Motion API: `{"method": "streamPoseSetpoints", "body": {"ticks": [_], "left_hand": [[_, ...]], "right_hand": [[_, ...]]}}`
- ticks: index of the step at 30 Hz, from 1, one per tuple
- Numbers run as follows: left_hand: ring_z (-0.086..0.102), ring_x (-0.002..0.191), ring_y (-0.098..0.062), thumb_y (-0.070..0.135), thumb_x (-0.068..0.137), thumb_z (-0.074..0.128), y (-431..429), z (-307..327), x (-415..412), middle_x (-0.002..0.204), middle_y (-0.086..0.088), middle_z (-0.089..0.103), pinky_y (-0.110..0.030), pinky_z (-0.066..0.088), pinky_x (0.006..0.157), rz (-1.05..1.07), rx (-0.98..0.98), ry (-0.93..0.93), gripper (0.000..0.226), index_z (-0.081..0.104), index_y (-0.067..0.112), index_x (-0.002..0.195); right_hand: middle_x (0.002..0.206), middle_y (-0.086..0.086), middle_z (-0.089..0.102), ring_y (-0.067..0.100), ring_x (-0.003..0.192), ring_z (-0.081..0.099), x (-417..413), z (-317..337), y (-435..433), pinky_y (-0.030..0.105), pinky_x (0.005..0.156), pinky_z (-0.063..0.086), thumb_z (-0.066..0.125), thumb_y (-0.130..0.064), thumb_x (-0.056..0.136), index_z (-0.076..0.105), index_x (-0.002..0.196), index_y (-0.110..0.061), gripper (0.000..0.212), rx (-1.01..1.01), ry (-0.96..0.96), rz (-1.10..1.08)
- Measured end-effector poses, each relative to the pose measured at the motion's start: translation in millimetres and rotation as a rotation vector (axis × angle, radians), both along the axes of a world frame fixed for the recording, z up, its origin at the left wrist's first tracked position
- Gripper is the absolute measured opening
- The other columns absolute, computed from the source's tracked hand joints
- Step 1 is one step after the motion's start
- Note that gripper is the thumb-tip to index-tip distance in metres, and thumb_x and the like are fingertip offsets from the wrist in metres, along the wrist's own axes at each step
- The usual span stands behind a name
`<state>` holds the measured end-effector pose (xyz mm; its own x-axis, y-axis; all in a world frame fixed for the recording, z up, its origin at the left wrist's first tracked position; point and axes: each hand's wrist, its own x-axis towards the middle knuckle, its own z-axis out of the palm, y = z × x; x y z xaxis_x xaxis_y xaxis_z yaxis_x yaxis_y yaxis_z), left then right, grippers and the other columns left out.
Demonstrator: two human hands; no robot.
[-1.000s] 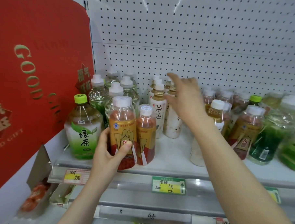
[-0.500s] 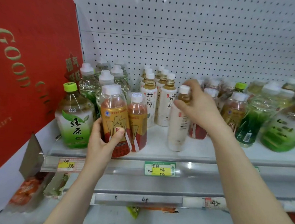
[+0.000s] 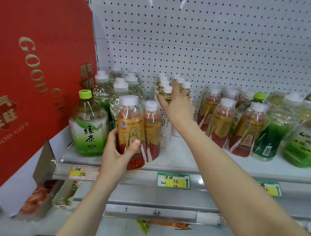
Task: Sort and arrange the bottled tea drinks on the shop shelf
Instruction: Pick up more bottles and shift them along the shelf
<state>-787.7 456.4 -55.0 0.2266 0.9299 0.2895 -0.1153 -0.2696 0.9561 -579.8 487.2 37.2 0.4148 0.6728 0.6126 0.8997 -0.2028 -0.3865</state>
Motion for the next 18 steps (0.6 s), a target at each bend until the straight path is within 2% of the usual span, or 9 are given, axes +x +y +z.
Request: {"method": "streamPoseSetpoints", "body": {"ticks": [4, 7, 9, 10, 12, 14, 18], "left_hand": [[0.064, 0.110, -0.005, 0.057, 0.062, 0.075, 2.2, -1.9, 0.0, 0.121, 0.012, 0.066, -0.038, 0.052, 0.096, -0.005, 0.002, -0.007, 0.076, 0.048, 0.038, 0.130], [0.064, 0.111, -0.004, 0.058, 0.062, 0.075, 3.2, -2.8, 0.0, 0.120, 0.013, 0.066, -0.039, 0.052, 0.096, -0.014, 0.000, -0.007, 0.071, 0.049, 0.043, 0.127], [0.063, 0.112, -0.007, 0.057, 0.063, 0.074, 3.3, -3.5, 0.1, 0.121, 0.011, 0.066, -0.041, 0.052, 0.097, -0.013, 0.006, -0.008, 0.076, 0.048, 0.037, 0.131], [0.064, 0.112, -0.007, 0.057, 0.064, 0.074, 3.2, -3.6, 0.1, 0.121, 0.011, 0.066, -0.042, 0.052, 0.097, -0.010, 0.013, -0.009, 0.077, 0.048, 0.035, 0.133], [0.064, 0.111, -0.006, 0.055, 0.066, 0.074, 3.6, -4.2, -0.7, 0.122, 0.010, 0.066, -0.041, 0.053, 0.096, -0.006, 0.026, -0.018, 0.076, 0.048, 0.033, 0.133], [0.064, 0.111, -0.006, 0.054, 0.067, 0.074, 4.1, -5.0, -2.3, 0.122, 0.009, 0.066, -0.040, 0.053, 0.096, 0.002, 0.031, -0.018, 0.075, 0.048, 0.031, 0.134], [0.063, 0.112, -0.005, 0.055, 0.066, 0.074, 4.6, -7.0, -7.4, 0.123, 0.009, 0.065, -0.036, 0.053, 0.094, 0.009, 0.021, -0.012, 0.077, 0.049, 0.029, 0.135]], "right_hand": [[0.137, 0.012, 0.051, 0.036, 0.115, 0.057, 5.5, -5.0, -7.2, 0.044, 0.087, 0.047, 0.042, -0.065, 0.094, 0.034, 0.146, -0.019, 0.070, -0.051, 0.099, 0.059], [0.114, 0.002, 0.060, 0.022, 0.101, 0.060, 4.3, -19.1, -33.8, 0.041, 0.082, 0.051, 0.044, -0.053, 0.098, 0.050, 0.125, -0.019, 0.044, 0.217, 0.152, 0.105], [0.098, -0.004, 0.061, 0.015, 0.089, 0.060, -6.1, -32.2, -49.6, 0.042, 0.078, 0.053, 0.048, -0.047, 0.098, 0.053, 0.116, -0.021, 0.032, 0.291, 0.194, 0.198], [0.100, -0.006, 0.061, 0.012, 0.090, 0.060, -13.9, -37.5, -55.0, 0.041, 0.079, 0.054, 0.049, -0.050, 0.097, 0.052, 0.119, -0.022, 0.035, 0.246, 0.239, 0.271], [0.121, -0.007, 0.061, 0.009, 0.107, 0.060, -27.9, -47.8, -58.4, 0.038, 0.091, 0.054, 0.049, -0.059, 0.093, 0.046, 0.133, -0.025, 0.053, 0.102, 0.308, 0.404], [0.135, -0.011, 0.056, 0.007, 0.119, 0.057, -37.4, -57.4, -57.4, 0.033, 0.099, 0.050, 0.055, -0.060, 0.090, 0.037, 0.144, -0.029, 0.064, 0.004, 0.377, 0.500], [0.129, -0.008, 0.061, 0.010, 0.116, 0.059, -45.8, -73.5, -54.8, 0.031, 0.098, 0.051, 0.068, -0.050, 0.086, 0.041, 0.140, -0.025, 0.066, -0.086, 0.635, 0.512]]}}
